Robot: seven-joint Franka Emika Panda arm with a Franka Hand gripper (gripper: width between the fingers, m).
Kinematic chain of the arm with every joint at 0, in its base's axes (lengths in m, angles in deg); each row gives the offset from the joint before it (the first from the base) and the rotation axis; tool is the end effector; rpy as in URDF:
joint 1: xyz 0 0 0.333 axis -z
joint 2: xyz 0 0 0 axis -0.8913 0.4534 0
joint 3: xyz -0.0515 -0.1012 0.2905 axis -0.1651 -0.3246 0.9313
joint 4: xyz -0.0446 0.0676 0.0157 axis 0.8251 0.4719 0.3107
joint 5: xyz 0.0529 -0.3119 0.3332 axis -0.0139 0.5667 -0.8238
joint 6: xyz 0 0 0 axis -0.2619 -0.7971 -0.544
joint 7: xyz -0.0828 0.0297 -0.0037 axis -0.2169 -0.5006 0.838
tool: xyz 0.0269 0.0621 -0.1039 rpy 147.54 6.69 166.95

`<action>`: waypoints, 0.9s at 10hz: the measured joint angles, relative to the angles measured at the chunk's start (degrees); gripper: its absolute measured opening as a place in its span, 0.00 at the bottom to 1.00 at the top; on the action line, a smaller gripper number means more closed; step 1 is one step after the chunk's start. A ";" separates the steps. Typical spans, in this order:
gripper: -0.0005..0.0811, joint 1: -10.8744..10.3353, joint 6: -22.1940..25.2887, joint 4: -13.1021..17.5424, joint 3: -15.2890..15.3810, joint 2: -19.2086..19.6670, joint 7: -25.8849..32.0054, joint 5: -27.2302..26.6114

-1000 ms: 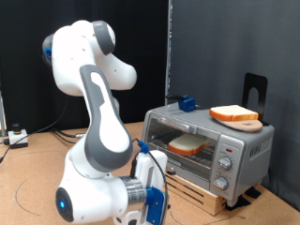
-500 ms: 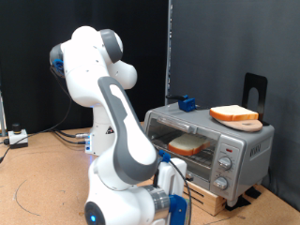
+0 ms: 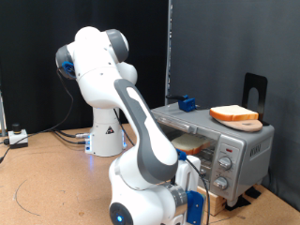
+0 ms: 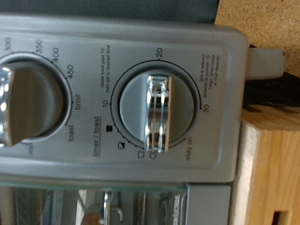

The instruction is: Make a piece of toast with the oven

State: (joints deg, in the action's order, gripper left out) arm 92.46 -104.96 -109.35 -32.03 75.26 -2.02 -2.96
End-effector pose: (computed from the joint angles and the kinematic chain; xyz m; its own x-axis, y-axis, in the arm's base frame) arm 0.6505 0.0400 0.0864 0.7370 0.1581 -0.6572 -0.5709 -0.3749 -0.7304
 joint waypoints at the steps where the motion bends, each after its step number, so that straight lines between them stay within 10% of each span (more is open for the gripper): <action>1: 0.99 -0.19 -0.77 -0.65 0.42 -0.03 0.02 -0.15; 9: 0.98 -0.51 -4.86 -4.04 3.91 -0.12 0.23 -1.14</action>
State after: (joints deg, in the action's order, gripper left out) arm 91.95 -109.82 -113.40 -28.12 75.15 -1.79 -4.10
